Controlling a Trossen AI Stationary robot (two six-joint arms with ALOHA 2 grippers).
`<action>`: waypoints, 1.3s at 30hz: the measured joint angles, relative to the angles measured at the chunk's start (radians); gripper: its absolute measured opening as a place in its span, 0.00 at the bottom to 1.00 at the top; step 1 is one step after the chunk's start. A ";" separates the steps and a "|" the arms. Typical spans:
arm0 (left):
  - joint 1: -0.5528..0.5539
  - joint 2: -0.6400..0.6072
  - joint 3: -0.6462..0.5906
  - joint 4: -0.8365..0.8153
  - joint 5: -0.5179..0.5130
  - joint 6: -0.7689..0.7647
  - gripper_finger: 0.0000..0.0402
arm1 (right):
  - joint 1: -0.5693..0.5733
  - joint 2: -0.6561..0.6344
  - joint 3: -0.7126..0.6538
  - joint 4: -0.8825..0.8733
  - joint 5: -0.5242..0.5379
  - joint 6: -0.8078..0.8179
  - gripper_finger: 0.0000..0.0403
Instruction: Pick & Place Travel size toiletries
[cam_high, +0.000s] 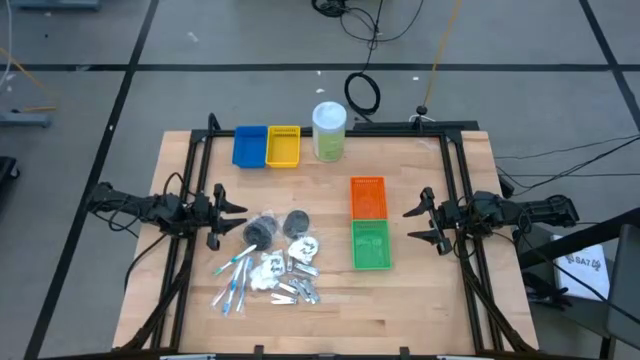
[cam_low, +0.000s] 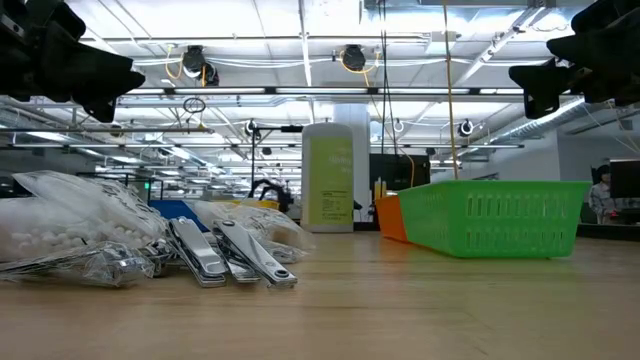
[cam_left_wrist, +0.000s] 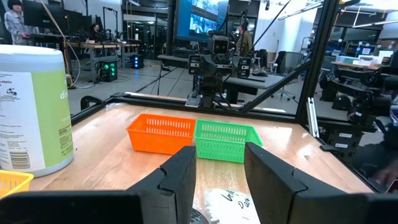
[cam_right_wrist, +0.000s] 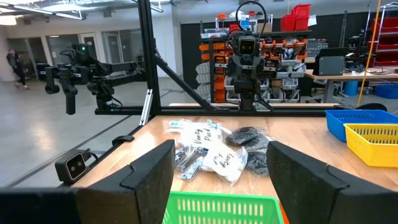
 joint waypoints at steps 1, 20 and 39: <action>0.000 0.000 0.000 0.000 0.000 0.000 0.33 | 0.000 0.000 0.000 0.000 0.000 0.000 0.60; 0.000 0.000 0.000 0.000 0.000 0.000 0.33 | 0.000 0.000 0.000 0.000 0.000 0.000 0.60; 0.000 0.000 0.000 0.030 -0.011 -0.009 0.33 | 0.000 0.000 0.000 0.000 0.000 0.000 0.60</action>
